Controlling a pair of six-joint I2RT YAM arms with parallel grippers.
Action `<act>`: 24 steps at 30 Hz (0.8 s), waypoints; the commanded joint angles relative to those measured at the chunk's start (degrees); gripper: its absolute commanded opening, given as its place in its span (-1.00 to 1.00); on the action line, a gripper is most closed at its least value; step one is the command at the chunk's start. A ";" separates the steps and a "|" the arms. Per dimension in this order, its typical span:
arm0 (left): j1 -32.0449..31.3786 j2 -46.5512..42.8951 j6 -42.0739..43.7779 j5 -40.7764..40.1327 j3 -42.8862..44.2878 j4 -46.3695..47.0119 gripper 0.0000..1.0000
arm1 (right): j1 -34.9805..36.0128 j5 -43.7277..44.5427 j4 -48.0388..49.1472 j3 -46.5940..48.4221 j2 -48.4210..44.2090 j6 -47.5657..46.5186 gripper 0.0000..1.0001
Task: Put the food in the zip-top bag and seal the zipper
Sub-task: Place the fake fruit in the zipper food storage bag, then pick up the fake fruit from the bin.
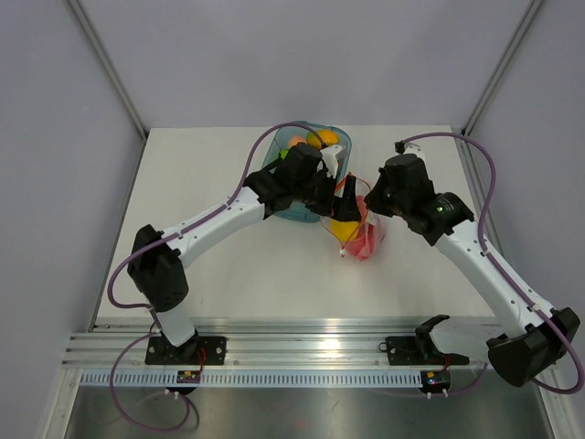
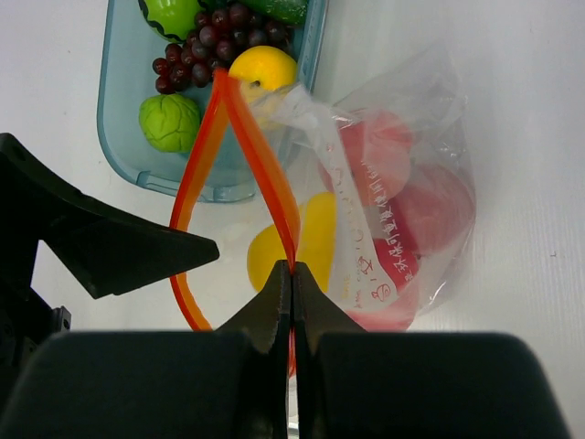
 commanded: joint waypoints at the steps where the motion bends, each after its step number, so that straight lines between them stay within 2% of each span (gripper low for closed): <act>1: -0.67 -1.33 -0.24 2.43 2.25 2.14 0.95 | -0.03 0.84 0.94 0.06 -1.85 0.28 -1.00; 5: -0.67 -3.70 0.91 1.11 2.34 0.65 0.93 | -0.03 1.02 0.68 -0.12 -1.85 0.10 -1.00; 11: 0.47 -10.90 3.80 -2.93 0.58 -1.99 0.59 | -0.03 1.37 0.15 -0.29 -2.11 0.02 -1.00; 18: 10.30 -18.55 2.31 -2.32 -8.38 1.69 0.54 | -0.03 1.72 -0.11 -0.38 -2.72 0.01 -1.00; 20: 12.42 -16.90 3.89 -7.38 -7.52 -0.49 0.54 | -0.03 1.72 -0.11 -0.38 -2.64 -0.07 -1.00; 22: 12.60 -14.18 7.21 -18.07 -4.88 -4.26 0.53 | -0.03 1.63 -0.11 -0.29 -2.73 -0.07 -1.00; 24: 12.60 -8.57 9.16 -23.21 -1.21 -8.23 0.53 | -0.03 1.19 0.06 -0.21 -2.81 -0.16 -1.00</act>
